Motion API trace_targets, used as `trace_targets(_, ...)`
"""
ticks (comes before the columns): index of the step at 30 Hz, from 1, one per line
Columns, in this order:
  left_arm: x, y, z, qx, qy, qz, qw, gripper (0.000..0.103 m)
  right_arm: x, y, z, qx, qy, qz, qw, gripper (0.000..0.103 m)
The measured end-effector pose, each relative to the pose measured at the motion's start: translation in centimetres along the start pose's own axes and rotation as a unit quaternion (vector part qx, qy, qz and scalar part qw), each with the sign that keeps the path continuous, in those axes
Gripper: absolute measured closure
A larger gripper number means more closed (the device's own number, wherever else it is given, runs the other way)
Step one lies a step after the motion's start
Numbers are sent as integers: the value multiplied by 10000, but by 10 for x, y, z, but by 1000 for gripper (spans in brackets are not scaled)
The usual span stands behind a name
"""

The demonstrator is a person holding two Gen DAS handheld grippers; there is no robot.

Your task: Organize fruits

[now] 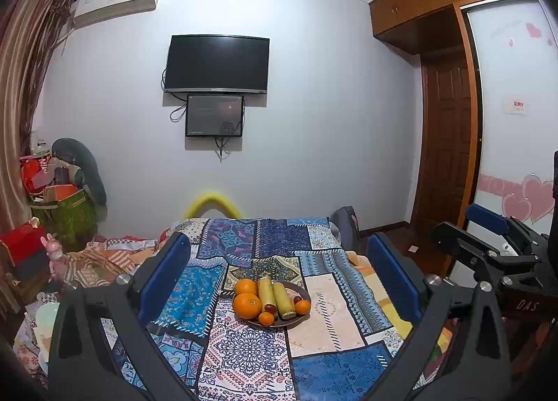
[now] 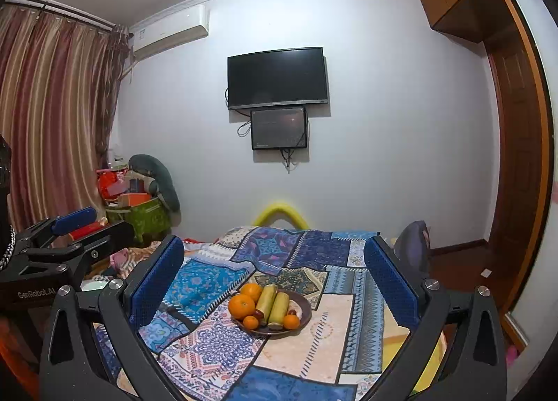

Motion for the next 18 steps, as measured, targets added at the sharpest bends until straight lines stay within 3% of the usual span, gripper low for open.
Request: trace_targets(18, 0, 2, 1, -143, 9, 25, 9999, 0, 5, -1, -1, -51, -28, -1, 10000, 0)
Point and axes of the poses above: each gripper's, at about its wrist camera, not at the fingertips, and y roughly the way its jaws point, z to its left, x to its top, the point moved 1 cm from there along y, roughly the way its jaws point, and after that the axes turned 8 degrees about x, right-handed, at the moved point
